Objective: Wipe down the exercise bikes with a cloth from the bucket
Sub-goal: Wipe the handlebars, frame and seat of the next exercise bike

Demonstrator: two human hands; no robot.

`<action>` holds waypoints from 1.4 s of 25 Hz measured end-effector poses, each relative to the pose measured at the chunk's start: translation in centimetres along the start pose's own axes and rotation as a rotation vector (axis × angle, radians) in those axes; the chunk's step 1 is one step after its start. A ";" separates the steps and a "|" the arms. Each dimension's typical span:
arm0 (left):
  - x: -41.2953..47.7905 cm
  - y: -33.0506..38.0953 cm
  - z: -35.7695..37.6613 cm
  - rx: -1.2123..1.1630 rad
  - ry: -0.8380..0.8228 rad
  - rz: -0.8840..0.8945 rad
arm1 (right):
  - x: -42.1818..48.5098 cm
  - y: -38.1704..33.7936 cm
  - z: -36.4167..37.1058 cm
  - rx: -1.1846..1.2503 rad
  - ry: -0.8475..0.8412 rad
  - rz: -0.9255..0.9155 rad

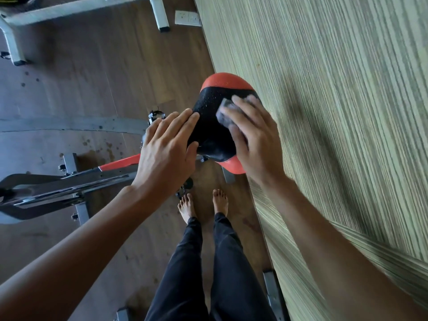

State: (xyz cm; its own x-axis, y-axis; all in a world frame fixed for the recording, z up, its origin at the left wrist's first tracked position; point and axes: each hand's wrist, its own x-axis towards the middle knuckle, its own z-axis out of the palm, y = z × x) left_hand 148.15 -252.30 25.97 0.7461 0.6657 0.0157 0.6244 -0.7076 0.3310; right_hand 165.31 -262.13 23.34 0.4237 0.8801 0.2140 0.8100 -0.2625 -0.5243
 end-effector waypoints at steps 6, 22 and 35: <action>0.3 -0.2 -0.3 -0.031 -0.014 -0.010 | 1.7 1.0 -0.6 0.098 0.073 0.183; 0.8 -0.1 -0.4 -0.011 -0.026 -0.031 | 12.0 2.2 1.2 0.098 -0.119 0.156; 0.8 0.0 -0.1 -0.044 0.028 -0.054 | 2.9 -0.8 -0.3 0.042 -0.062 0.146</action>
State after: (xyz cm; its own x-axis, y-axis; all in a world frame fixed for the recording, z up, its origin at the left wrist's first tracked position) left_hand 148.74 -251.74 26.13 0.7047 0.7091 0.0225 0.6521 -0.6600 0.3731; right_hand 166.07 -259.46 24.62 0.5089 0.8569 0.0825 0.7234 -0.3737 -0.5805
